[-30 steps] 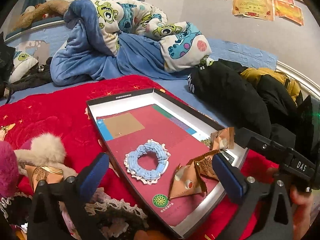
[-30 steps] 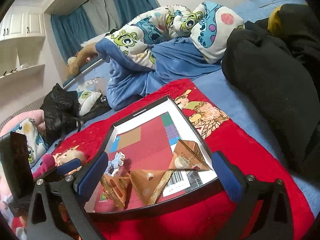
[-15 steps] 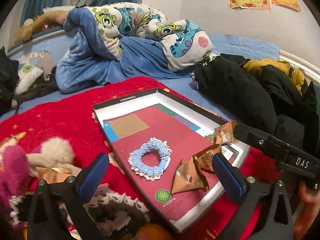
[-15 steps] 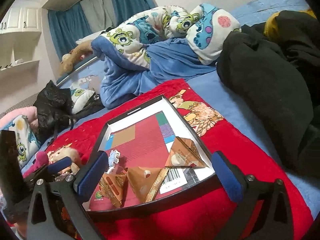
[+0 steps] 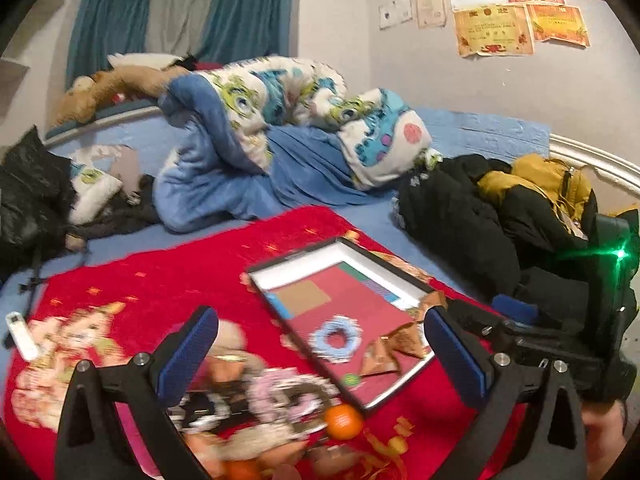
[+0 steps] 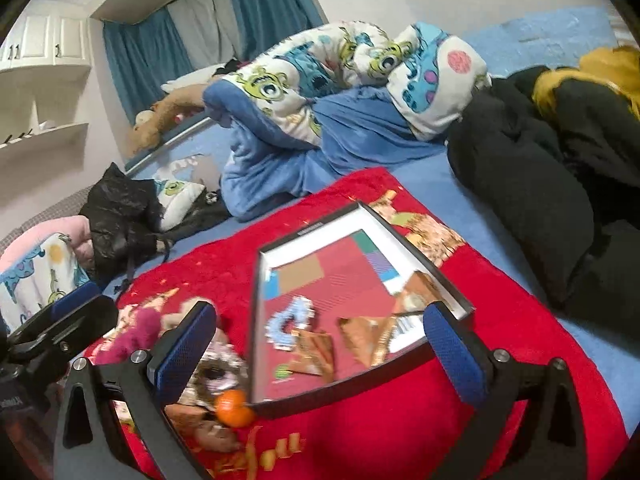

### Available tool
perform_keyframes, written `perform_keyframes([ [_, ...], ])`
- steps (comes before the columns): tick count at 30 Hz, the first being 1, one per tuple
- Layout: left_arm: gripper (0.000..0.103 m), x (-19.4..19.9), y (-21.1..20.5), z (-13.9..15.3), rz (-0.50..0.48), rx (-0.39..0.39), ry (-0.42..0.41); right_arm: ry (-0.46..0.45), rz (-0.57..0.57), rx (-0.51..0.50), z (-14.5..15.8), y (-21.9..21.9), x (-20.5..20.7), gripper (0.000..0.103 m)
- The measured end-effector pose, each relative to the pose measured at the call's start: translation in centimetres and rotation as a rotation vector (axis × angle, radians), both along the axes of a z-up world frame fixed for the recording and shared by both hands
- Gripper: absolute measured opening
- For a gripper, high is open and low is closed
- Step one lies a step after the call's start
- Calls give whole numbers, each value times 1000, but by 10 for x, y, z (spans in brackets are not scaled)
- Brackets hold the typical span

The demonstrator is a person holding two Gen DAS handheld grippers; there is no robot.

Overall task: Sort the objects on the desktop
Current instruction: 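Withdraw both grippers from the box back toward the pile, then close the right gripper on a brown lace hair tie while the left grasps a pink plush toy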

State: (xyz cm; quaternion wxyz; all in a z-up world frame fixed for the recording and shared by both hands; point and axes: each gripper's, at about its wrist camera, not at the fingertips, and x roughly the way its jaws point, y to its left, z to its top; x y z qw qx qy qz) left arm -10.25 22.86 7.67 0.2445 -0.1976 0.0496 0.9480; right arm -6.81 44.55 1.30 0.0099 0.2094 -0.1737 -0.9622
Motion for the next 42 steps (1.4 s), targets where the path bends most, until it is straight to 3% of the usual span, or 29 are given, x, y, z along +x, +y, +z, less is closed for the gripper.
perform_keyframes([
  [6,103,23,-73,35,102,23,45,54,49,7,31,-49,12,103],
  [10,103,30,-120,43,164,36,63,63,94,41,39,-86,9,103],
  [21,103,27,-210,22,322,44,27,60,182,32,38,-153,-4,103],
  [24,103,23,-227,14,353,72,2,65,198,97,39,-166,-1,103],
  [30,103,17,-222,19,378,88,-11,74,169,87,36,-163,-9,103],
  [42,103,11,-163,-6,342,-77,61,65,162,84,16,-158,-30,103],
])
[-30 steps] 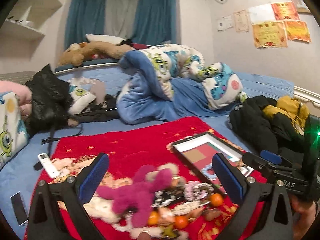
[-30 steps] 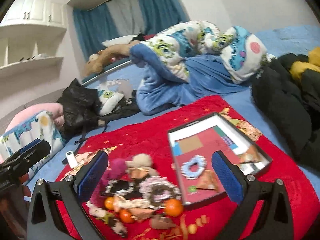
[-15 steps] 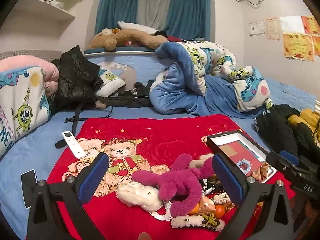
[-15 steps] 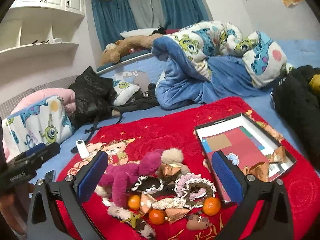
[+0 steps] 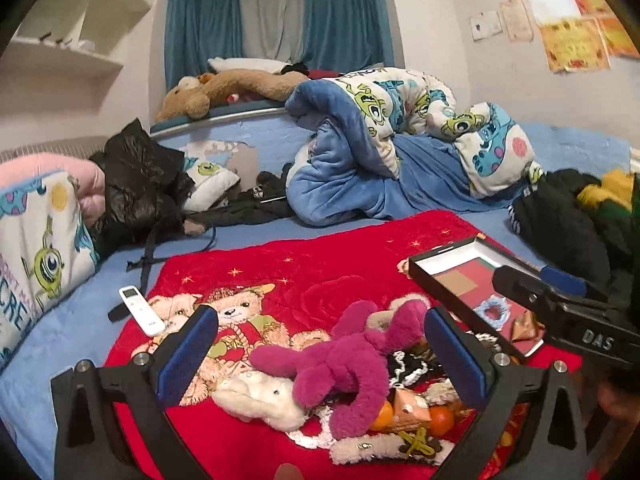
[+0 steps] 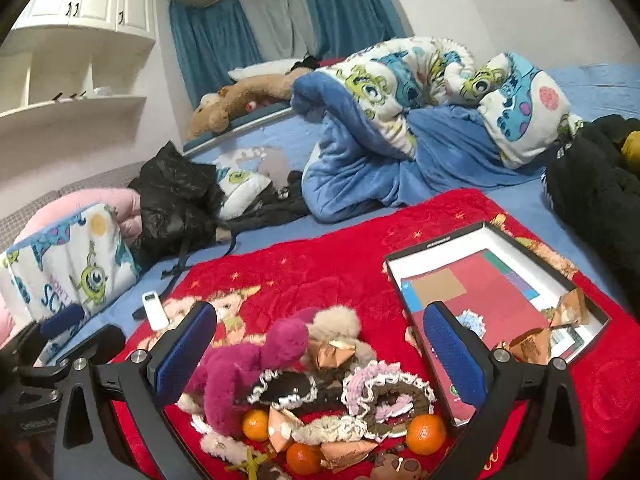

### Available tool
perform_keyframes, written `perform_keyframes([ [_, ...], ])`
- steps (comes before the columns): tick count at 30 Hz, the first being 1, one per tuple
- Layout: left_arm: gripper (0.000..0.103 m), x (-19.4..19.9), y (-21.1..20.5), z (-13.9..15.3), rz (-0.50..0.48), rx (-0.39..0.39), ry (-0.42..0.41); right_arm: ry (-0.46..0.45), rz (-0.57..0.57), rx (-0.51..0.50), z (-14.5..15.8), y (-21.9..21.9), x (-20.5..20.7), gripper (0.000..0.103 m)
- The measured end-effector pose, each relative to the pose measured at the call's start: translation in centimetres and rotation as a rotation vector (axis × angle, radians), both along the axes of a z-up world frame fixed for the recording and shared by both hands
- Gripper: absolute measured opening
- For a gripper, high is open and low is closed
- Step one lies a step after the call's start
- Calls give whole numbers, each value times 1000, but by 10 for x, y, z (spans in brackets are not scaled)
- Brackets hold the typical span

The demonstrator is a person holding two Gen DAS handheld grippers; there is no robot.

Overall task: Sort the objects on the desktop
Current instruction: 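Close the right gripper on a brown lace hair tie while the left grasps a pink plush toy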

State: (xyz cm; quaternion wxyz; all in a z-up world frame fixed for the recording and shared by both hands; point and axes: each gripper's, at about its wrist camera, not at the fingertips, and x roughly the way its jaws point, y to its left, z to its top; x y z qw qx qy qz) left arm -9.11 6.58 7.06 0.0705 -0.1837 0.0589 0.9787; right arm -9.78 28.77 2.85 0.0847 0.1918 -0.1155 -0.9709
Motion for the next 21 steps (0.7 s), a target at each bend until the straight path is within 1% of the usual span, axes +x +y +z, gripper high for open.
perform_keyframes([
  [3,103,-7,7,-15,5,-25,10,6,-55,5,-7,5,5,103],
  [7,103,-21,17,-49,-17,-15,-40,-27,-76,-24,-17,12,1,103],
  [9,103,-26,24,-66,-23,-44,-66,-49,-90,-32,-22,15,-2,101],
  [12,103,-33,33,-86,-5,-107,-105,-99,-80,-42,-29,21,-10,95],
  [15,103,-37,35,-94,-4,-114,-116,-141,-77,-71,-39,27,-15,91],
  [17,103,-40,33,-98,-10,-91,-134,-172,-45,-118,-48,31,-20,84],
  [18,103,-41,31,-99,-12,-79,-144,-193,-30,-146,-53,32,-23,82],
  [20,103,-45,27,-102,-22,-59,-174,-229,3,-183,-62,33,-27,70],
  [21,103,-48,25,-104,-30,-52,-190,-244,15,-188,-65,32,-29,68],
])
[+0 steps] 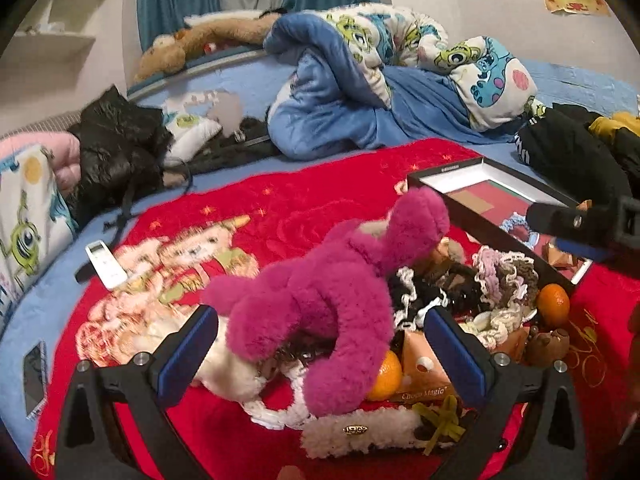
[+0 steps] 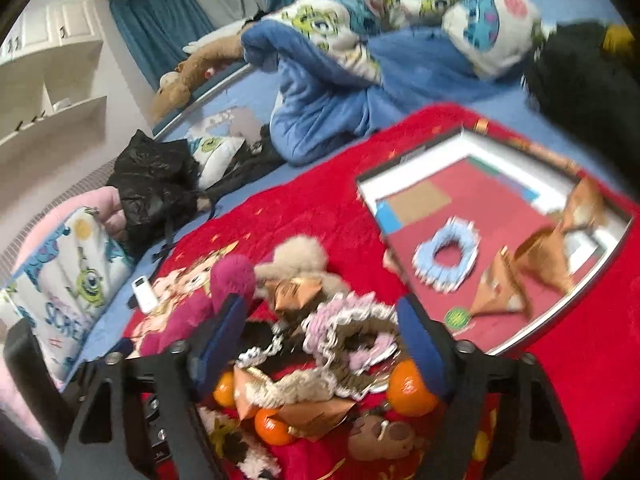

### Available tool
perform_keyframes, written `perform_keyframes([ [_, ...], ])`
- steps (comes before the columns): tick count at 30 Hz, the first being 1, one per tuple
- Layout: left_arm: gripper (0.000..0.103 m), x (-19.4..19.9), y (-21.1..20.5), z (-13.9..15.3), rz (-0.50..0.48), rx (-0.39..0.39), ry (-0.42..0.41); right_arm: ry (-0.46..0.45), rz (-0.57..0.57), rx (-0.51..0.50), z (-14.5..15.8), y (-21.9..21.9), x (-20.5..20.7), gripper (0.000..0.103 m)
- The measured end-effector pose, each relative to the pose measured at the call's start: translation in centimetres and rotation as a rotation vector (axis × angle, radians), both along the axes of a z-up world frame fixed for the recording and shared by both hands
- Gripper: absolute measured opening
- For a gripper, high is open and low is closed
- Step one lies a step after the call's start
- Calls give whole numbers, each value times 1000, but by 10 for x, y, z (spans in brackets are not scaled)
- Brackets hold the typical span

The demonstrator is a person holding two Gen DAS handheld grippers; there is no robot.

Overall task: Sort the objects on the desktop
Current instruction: 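Close the right gripper on a brown lace hair tie while the left grasps a pink plush toy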

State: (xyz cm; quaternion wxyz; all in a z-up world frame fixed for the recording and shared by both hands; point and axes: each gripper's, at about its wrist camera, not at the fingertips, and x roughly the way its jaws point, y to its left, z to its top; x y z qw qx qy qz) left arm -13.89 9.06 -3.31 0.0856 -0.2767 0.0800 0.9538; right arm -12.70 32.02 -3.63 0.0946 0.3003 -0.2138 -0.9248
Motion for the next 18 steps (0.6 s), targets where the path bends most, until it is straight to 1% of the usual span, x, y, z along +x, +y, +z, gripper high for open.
perform_keyframes([
  [2,103,-6,-2,-5,-15,17,-32,-26,16,-3,-6,-2,-3,56],
  [3,103,-8,-3,-8,-16,24,-45,-42,25,-11,-10,-2,-6,53],
  [5,103,-14,-5,-12,-24,49,-72,-63,45,-39,-16,-2,-9,43],
  [6,103,-17,-6,-14,-26,59,-86,-79,51,-48,-20,-2,-12,42],
  [10,103,-23,-5,-19,-41,75,-117,-117,74,-16,-26,-10,-18,32],
  [11,103,-23,-4,-19,-40,75,-119,-126,72,-3,-28,-12,-19,26],
  [13,100,-24,-5,-19,-29,75,-120,-153,72,22,-33,-16,-22,19],
  [14,92,-25,-5,-20,-29,82,-126,-164,75,30,-35,-18,-24,18],
  [15,78,-24,-6,-20,-33,95,-134,-176,77,38,-38,-19,-25,16],
  [16,69,-24,-8,-21,-44,117,-149,-177,76,44,-38,-19,-25,16],
  [17,49,-25,-10,-23,-49,135,-166,-178,78,51,-38,-20,-24,16],
  [18,33,-26,-12,-26,-54,148,-184,-175,83,59,-37,-21,-24,16],
])
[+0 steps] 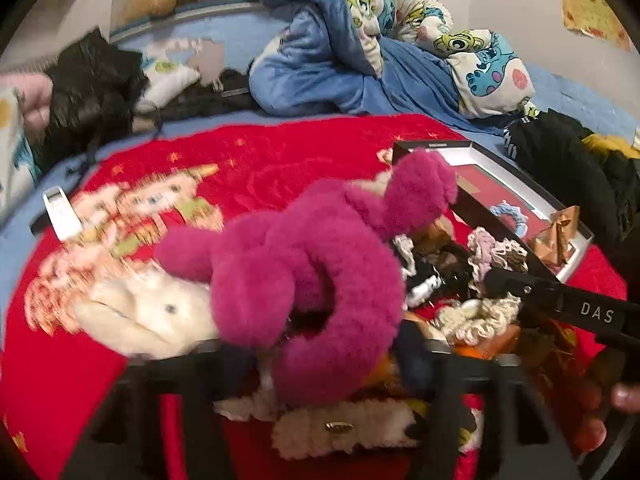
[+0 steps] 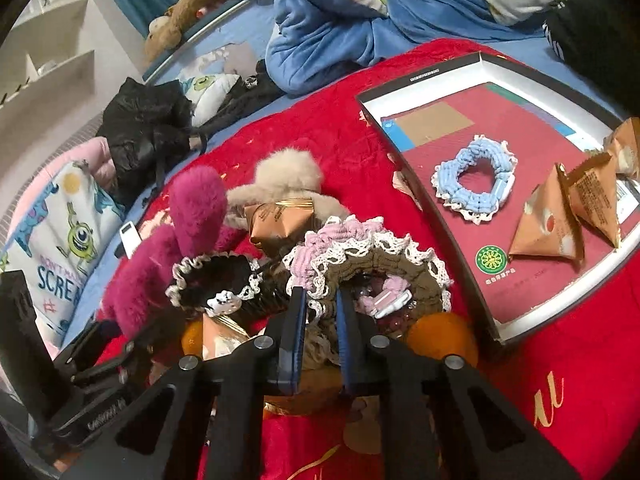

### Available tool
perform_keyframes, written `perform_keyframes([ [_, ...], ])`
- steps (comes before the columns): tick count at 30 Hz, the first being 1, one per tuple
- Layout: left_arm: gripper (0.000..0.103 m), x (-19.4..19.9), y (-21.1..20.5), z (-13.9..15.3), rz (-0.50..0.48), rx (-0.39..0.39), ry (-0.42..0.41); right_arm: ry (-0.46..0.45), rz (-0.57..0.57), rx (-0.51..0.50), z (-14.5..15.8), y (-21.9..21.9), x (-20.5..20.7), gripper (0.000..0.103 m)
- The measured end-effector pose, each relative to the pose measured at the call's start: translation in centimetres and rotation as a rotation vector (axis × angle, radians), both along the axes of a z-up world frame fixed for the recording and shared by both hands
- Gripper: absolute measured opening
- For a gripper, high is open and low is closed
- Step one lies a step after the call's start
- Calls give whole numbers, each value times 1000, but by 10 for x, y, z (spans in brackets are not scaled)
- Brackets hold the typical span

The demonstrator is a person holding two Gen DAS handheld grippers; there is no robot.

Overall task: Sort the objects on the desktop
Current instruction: 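Close the right gripper on a brown lace hair tie while the left grasps a pink plush toy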

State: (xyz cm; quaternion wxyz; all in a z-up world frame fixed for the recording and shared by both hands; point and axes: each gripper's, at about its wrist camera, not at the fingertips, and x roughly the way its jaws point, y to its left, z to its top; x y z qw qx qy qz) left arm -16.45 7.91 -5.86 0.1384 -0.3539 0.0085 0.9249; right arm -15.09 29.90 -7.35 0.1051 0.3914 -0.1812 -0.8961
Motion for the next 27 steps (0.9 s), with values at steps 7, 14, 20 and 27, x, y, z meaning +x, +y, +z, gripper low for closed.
perform_keyframes([
  [7,17,10,5,0,-38,0,4,-9,-32,-1,-2,2,5,11],
  [14,15,25,-7,15,3,39,89,-5,-58,-65,2,11,8,12],
  [20,15,33,-9,23,28,0,140,-22,-70,-56,1,12,8,12],
  [27,15,37,-12,27,16,26,138,27,-58,-73,10,11,13,12],
])
